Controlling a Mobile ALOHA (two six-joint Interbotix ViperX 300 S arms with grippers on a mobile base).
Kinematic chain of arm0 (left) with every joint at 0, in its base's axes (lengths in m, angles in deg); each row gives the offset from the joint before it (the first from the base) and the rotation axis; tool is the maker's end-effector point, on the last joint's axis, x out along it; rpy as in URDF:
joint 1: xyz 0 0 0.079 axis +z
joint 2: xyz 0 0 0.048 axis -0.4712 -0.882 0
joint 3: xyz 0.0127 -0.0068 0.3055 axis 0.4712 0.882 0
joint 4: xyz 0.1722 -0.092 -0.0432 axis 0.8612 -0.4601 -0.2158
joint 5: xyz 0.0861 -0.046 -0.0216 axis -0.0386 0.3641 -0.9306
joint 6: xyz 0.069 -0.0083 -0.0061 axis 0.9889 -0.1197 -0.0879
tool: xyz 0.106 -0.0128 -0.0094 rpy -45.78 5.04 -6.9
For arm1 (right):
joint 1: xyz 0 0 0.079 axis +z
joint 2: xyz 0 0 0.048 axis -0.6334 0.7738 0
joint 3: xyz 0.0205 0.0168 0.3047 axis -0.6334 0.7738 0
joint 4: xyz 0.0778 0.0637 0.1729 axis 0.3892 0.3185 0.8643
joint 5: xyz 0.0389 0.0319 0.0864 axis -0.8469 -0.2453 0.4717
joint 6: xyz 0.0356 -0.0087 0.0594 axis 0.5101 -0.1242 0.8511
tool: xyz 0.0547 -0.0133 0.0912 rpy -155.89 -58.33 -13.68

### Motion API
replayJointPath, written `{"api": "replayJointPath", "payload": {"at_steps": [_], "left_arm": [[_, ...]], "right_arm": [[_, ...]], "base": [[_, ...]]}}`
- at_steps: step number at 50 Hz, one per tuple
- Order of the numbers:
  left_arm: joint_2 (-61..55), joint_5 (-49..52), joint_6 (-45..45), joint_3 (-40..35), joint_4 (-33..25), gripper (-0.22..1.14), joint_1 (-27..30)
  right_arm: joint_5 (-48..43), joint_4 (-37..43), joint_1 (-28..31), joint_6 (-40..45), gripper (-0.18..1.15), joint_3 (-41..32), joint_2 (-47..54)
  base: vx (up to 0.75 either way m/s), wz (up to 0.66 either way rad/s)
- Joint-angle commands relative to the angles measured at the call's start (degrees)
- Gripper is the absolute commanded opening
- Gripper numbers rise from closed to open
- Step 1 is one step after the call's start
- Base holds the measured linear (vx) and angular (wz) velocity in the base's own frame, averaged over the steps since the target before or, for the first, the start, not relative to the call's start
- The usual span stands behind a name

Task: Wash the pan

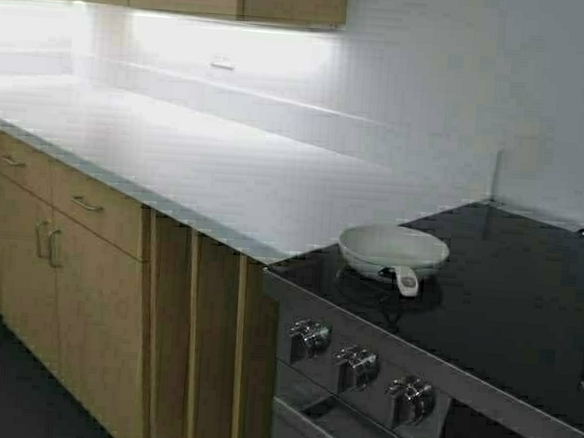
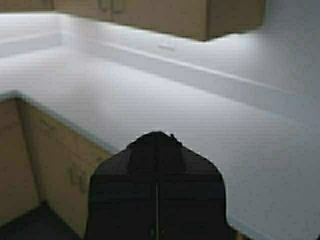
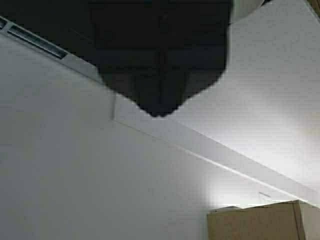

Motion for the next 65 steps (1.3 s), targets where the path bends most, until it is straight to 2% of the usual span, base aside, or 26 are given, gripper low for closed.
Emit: {"api": "replayJointPath", "payload": {"at_steps": [1,5,11,13,15,20,29,45,65], "left_arm": [[-0.3,-1.3,0.1,0.3,0.5,0.02,0.2],[-0.1,-1.9,-0.1,0.4,1.1,0.33,0.0],[-1.1,-2.1,-1.8,-0.5,1.1,0.98,-0.7],[-1.7,-2.1,-3.4,-1.1,1.1,1.12,-1.5],[-2.4,-2.1,-5.3,-1.4,1.1,1.12,-2.5],[-5.9,-2.4,-11.3,-2.7,1.1,0.96,-6.6],[-17.3,-9.5,-23.6,-2.7,1.3,0.98,-12.9],[-41.6,-27.6,-39.2,-3.9,3.3,0.98,-18.7],[-77.9,-49.0,-58.7,-18.7,7.7,0.98,-27.2]], "right_arm": [[-0.7,0.0,-0.2,0.2,0.06,-0.4,0.1],[-0.7,0.0,-0.2,0.1,0.09,-0.3,0.0],[-0.7,0.0,-0.2,0.2,0.05,-0.3,0.1],[-0.7,0.0,-0.2,0.1,0.05,-0.3,0.0],[-0.7,0.0,-0.2,0.1,0.06,-0.2,0.0],[-0.4,0.0,-0.2,0.2,0.06,-0.1,0.0],[-0.4,0.0,-0.2,0.4,0.06,0.2,0.0],[-0.3,0.0,-0.2,0.4,0.06,0.4,0.4],[-0.1,0.0,-0.2,0.4,0.06,0.6,1.3]], "base": [[0.0,0.0],[0.0,0.0],[0.0,0.0],[0.0,0.0],[0.0,0.0],[0.0,0.0],[0.0,0.0],[0.0,0.0],[0.0,0.0]]}}
